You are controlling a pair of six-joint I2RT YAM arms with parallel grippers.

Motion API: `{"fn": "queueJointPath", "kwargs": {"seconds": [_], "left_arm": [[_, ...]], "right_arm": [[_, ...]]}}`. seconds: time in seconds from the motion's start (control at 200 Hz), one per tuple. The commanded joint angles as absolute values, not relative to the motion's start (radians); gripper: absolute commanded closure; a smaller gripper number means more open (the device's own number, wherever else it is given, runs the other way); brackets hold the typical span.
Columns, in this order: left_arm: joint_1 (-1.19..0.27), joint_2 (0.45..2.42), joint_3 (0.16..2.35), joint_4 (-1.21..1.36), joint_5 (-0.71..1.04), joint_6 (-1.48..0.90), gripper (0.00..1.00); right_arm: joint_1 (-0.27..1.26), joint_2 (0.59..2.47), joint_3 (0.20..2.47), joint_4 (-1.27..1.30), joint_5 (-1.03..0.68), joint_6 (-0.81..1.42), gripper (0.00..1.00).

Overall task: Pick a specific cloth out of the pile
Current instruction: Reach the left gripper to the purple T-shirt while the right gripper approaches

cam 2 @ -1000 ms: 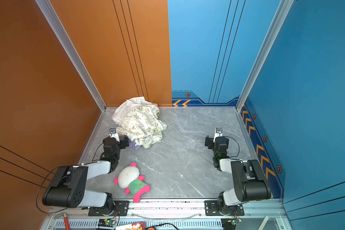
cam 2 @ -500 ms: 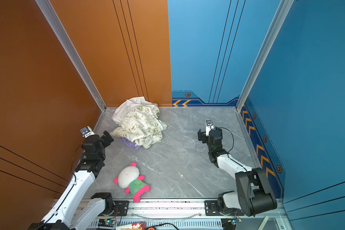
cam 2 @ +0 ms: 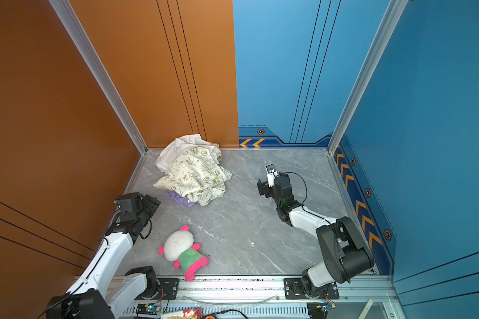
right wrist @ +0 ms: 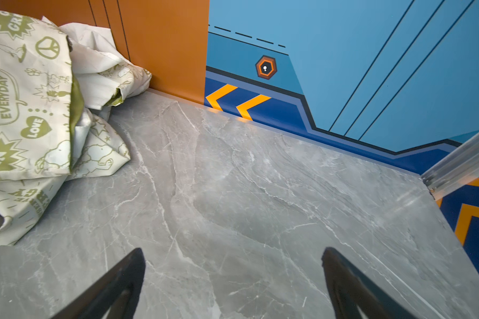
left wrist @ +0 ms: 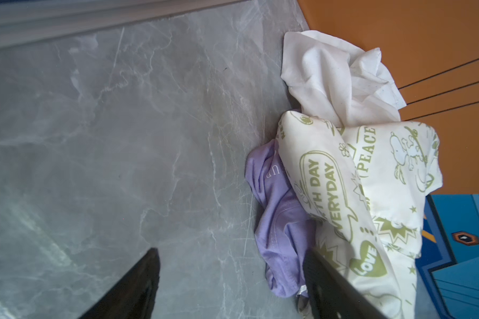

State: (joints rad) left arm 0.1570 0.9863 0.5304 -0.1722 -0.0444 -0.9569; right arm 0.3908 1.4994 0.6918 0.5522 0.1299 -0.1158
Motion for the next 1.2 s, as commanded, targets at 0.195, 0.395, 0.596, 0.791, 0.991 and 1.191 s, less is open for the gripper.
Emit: {"fn": "queueJointPath", "kwargs": {"seconds": [0.195, 0.395, 0.596, 0.791, 0.991, 1.191], "left_arm": [[0.179, 1.162, 0.518, 0.084, 0.22, -1.111, 0.4], [0.204, 1.279, 0.537, 0.157, 0.305, -1.156, 0.46], [0.203, 1.397, 0.563, 0.243, 0.378, -1.201, 0.58], [0.199, 1.495, 0.601, 0.301, 0.439, -1.215, 0.61], [0.194, 1.604, 0.647, 0.348, 0.517, -1.212, 0.69], [0.181, 1.672, 0.657, 0.406, 0.537, -1.234, 0.75]], "right_arm": [[0.437, 1.49, 0.712, 0.559, 0.089, -0.118, 0.0], [0.466, 1.482, 0.701, 0.549, 0.092, -0.116, 0.0], [0.496, 1.488, 0.713, 0.548, 0.098, -0.112, 0.0], [0.51, 1.524, 0.741, 0.543, 0.1, -0.1, 0.0], [0.537, 1.553, 0.777, 0.534, 0.115, -0.092, 0.0], [0.559, 1.588, 0.807, 0.533, 0.12, -0.091, 0.0]]}}
